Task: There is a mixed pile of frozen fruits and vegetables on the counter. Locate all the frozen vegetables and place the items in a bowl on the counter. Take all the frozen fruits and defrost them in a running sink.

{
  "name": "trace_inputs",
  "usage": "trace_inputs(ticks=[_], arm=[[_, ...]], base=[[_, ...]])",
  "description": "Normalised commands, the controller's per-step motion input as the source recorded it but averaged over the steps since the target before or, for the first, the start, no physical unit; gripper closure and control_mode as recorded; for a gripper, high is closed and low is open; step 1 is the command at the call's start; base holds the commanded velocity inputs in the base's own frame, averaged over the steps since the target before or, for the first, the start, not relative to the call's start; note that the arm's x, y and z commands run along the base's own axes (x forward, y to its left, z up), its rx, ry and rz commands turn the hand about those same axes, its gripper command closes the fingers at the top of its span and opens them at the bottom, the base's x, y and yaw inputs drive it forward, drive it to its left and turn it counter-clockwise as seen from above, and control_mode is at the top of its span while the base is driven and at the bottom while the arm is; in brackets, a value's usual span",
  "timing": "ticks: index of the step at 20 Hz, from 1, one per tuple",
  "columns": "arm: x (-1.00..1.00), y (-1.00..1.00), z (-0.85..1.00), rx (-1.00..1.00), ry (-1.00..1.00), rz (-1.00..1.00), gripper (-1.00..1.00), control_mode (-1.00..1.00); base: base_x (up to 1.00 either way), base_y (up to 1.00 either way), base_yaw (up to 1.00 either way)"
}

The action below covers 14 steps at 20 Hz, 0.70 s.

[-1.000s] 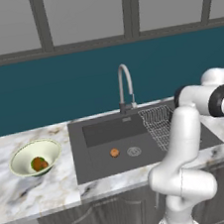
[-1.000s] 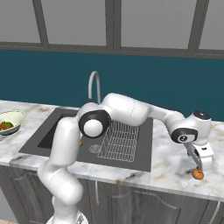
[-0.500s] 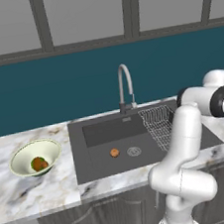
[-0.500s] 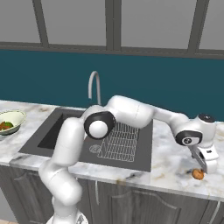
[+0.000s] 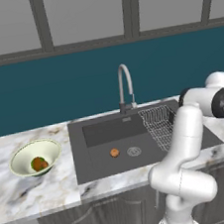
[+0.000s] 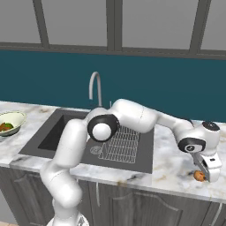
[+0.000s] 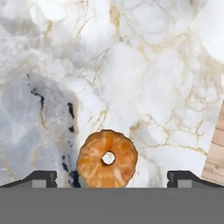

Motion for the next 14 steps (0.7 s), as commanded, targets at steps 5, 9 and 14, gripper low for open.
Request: trace_inputs(ticks=[5,9,14], arm=[[0.0,0.0,-0.13,0.0,0.0,0.0,-1.0,-1.0],[0.03,0.0,-0.1,0.0,0.0,0.0,-1.0,-1.0],[0.0,0.0,-0.08,0.02,0.0,0.0,-1.0,-1.0]], base=[[0.0,0.0,0.0],[0.0,0.0,0.0],[0.0,0.0,0.0]])
